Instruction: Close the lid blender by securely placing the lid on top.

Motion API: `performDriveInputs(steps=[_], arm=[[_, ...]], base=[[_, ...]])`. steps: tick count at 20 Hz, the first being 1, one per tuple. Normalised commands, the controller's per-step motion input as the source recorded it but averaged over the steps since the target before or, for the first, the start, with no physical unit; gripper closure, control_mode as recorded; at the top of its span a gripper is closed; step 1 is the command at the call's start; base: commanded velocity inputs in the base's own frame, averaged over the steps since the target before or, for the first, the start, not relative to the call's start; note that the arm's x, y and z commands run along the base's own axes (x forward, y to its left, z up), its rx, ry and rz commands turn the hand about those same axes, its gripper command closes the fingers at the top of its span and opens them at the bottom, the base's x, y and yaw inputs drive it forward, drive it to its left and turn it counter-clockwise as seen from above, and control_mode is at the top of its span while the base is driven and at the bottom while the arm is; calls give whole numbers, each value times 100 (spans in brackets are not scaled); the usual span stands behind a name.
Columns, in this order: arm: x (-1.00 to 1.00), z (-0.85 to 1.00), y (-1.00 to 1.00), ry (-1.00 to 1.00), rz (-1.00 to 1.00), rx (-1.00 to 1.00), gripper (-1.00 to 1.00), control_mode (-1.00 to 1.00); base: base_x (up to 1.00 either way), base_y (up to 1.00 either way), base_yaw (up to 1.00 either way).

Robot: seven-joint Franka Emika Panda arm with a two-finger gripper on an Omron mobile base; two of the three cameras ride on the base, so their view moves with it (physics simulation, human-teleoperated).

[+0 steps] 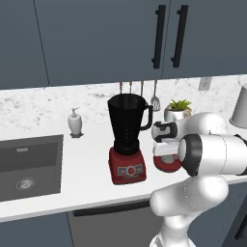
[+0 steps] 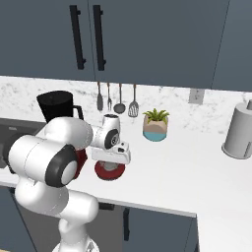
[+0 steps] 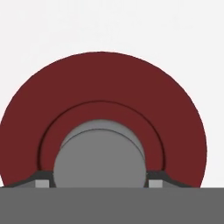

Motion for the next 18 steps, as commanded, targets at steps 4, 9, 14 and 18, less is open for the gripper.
performDriveInputs(steps=[4, 9, 14, 18], arm=[[-2, 0, 6, 0, 0, 0, 100, -100], [-27, 41, 0, 0, 0, 0, 100, -100], [-36, 84, 0, -3, 0, 1, 100, -100], [-45, 97, -1, -8, 0, 7, 100, -100]], base=[[0, 0, 0], [0, 0, 0], [0, 0, 0], [0, 0, 0]])
